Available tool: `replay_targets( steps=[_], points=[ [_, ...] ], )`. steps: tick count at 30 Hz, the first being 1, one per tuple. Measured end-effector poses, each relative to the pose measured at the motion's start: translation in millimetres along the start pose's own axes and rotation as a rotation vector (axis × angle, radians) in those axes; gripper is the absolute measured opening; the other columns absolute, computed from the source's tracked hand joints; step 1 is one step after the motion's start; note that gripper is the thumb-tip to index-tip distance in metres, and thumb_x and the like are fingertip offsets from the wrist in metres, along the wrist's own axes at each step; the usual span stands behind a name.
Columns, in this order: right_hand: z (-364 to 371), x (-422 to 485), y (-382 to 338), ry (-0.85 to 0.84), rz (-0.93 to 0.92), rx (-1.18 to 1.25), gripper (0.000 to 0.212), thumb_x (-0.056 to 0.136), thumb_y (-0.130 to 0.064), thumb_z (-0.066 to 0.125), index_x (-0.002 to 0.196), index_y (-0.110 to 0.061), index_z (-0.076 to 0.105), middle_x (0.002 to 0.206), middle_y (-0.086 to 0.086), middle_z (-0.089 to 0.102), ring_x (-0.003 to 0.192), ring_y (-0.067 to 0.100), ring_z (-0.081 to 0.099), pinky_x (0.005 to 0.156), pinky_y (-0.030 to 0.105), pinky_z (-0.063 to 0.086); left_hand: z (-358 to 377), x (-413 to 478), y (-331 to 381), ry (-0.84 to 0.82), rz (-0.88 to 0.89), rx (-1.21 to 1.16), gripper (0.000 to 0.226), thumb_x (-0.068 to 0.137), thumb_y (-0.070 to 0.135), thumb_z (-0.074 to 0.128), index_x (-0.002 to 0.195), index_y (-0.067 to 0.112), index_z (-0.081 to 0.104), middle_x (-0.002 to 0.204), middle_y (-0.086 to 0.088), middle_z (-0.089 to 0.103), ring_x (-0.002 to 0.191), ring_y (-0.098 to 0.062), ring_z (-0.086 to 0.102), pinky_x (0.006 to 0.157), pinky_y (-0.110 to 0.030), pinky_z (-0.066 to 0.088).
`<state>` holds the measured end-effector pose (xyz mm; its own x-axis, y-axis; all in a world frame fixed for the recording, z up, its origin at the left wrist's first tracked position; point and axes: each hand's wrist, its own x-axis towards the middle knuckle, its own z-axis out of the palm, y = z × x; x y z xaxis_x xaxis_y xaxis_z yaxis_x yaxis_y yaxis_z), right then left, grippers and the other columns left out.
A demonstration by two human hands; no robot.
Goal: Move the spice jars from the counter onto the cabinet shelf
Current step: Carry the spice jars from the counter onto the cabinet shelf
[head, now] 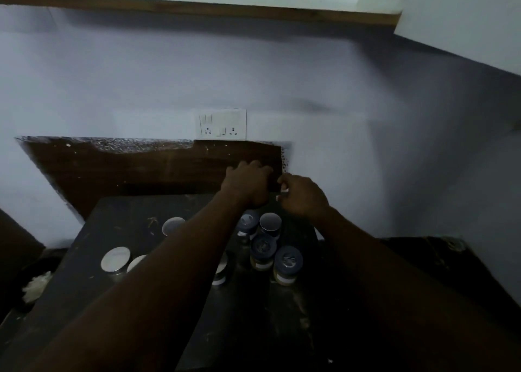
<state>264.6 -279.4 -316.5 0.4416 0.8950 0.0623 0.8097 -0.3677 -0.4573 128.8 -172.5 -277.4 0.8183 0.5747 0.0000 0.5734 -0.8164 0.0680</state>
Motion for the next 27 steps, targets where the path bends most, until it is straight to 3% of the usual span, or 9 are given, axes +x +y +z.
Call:
replay_targets(
  steps=[3,6,10,17,19,23,27],
  points=[
    [24.1,-3.9,23.8,-0.040,0.045,0.034,0.037,0.083,-0.024,0.072,0.119,-0.019,0.066,0.108,0.005,0.071,0.097,0.028,0.068,0.075,0.028,0.047,23.8,10.0,5.5,-0.088,0.037,0.009,0.066,0.088,0.041,0.065,0.149,0.030,0.042,0.150,-0.008,0.046,0.135,-0.037,0.042,0.106,-0.063,0.034],
    [46.0,-9.3,41.3,-0.041,0.093,0.082,0.040,0.085,-0.020,0.072,0.124,-0.015,0.068,0.118,0.010,0.069,0.107,0.031,0.066,0.084,0.027,0.048,42.6,20.5,7.8,-0.137,0.067,0.009,0.065,0.089,0.043,0.064,0.148,0.028,0.043,0.146,-0.009,0.047,0.132,-0.037,0.044,0.104,-0.062,0.037],
    [64.5,-16.9,53.8,-0.154,0.244,0.045,0.044,0.089,-0.033,0.069,0.131,-0.023,0.058,0.128,0.006,0.063,0.116,0.030,0.063,0.096,0.039,0.052,66.2,30.6,10.1,-0.192,0.117,0.019,0.069,0.085,0.045,0.066,0.148,0.026,0.044,0.146,-0.010,0.047,0.130,-0.037,0.045,0.102,-0.060,0.038],
    [78.5,-28.2,64.3,-0.153,0.306,-0.016,0.034,0.090,-0.034,0.066,0.122,-0.025,0.058,0.121,0.003,0.065,0.101,0.021,0.064,0.082,0.034,0.051,98.1,35.8,9.6,-0.234,0.226,-0.052,0.069,0.087,0.044,0.069,0.150,0.031,0.042,0.151,-0.007,0.045,0.135,-0.037,0.042,0.103,-0.061,0.036],
    [82.7,-30.2,65.1,-0.166,0.319,-0.038,0.034,0.092,-0.034,0.066,0.124,-0.024,0.058,0.118,0.003,0.066,0.095,0.016,0.061,0.083,0.034,0.052,102.4,35.4,7.9,-0.251,0.237,-0.062,0.066,0.090,0.044,0.066,0.150,0.032,0.043,0.151,-0.008,0.046,0.136,-0.037,0.042,0.104,-0.061,0.036],
    [92.3,-32.2,62.4,-0.186,0.289,-0.061,0.041,0.095,-0.033,0.067,0.131,-0.017,0.058,0.123,0.006,0.065,0.110,0.022,0.063,0.095,0.035,0.051,105.4,31.6,-0.7,-0.272,0.249,-0.070,0.061,0.092,0.045,0.064,0.147,0.027,0.046,0.148,-0.010,0.049,0.132,-0.035,0.049,0.103,-0.055,0.045],
    [99.4,-31.3,54.1,-0.175,0.260,-0.098,0.030,0.093,-0.034,0.067,0.119,-0.021,0.060,0.109,0.001,0.068,0.097,0.018,0.066,0.084,0.032,0.054,100.7,29.6,-17.5,-0.340,0.235,-0.114,0.060,0.095,0.041,0.063,0.149,0.022,0.046,0.148,-0.011,0.053,0.131,-0.032,0.054,0.105,-0.049,0.048]
  ],
)
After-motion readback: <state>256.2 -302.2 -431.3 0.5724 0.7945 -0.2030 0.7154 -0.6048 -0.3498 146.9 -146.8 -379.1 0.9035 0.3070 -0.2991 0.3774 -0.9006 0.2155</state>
